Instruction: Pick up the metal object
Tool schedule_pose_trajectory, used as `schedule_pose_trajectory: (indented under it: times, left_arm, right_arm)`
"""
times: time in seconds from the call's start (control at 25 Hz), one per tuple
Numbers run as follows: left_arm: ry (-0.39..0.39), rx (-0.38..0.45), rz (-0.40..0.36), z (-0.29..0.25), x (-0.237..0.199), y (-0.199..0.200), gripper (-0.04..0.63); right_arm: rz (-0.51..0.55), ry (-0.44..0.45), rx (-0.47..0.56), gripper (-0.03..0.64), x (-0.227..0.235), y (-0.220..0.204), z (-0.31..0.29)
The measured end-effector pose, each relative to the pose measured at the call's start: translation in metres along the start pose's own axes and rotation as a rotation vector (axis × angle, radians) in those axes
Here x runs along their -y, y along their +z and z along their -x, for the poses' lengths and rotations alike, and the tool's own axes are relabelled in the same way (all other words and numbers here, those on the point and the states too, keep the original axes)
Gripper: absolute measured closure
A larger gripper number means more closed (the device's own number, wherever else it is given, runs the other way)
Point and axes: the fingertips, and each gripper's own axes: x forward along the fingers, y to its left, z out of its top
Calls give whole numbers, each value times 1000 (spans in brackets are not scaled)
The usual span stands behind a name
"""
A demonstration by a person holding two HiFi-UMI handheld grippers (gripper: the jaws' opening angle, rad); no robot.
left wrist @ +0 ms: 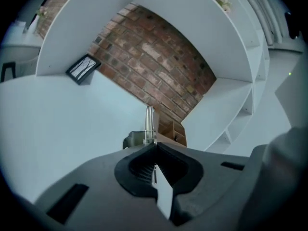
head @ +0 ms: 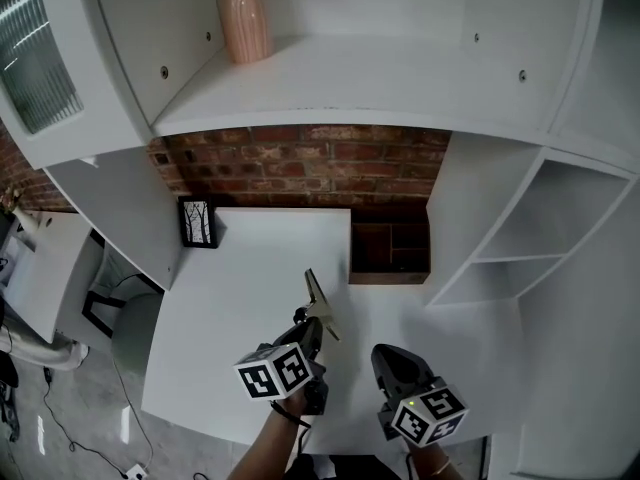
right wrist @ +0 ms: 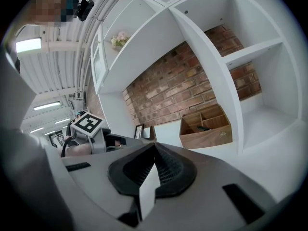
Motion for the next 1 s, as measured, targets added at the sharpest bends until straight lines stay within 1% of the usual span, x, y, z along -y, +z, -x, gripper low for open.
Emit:
schedule_pose_trajectory:
  times: [0.24,0.36,0.72,1.0]
  left_arm:
    - [15,56,-217,32,19,24,584]
    - [16,74,-302,45,27,29,584]
    - [32,107,-478,83,36,31,584]
    - [54,139,-541,114,34,30,584]
  right_arm:
    - [36,1,40,612,-9,14,6]
    - [55,2,61,612,-14,21,10]
    - [133,1,73,612,-34,26,19]
    - [175,0,75,612,-51,24,28]
